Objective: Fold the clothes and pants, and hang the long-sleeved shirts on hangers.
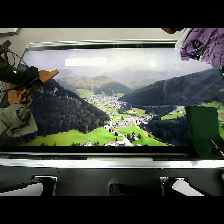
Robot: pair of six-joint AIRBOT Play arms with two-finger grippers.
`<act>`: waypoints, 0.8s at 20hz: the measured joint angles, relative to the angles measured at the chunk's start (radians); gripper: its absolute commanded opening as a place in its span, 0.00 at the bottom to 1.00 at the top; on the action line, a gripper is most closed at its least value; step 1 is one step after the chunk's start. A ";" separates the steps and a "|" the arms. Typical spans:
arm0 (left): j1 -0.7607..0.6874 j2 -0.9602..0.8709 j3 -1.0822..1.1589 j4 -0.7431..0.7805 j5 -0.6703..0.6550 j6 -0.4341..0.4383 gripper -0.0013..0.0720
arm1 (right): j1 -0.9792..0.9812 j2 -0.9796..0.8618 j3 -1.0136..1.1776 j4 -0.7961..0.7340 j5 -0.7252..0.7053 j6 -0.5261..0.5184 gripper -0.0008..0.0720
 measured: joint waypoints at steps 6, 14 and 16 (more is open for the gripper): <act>0.000 0.000 0.000 0.000 0.000 0.000 0.04 | 0.000 0.000 -0.009 -0.127 -0.065 0.004 0.53; -0.001 0.005 0.000 -0.003 0.003 0.000 0.04 | 0.064 0.055 0.203 0.297 0.125 -0.180 0.13; 0.000 0.013 0.000 -0.003 0.003 0.001 0.04 | 0.169 0.069 0.285 0.437 0.187 -0.286 0.06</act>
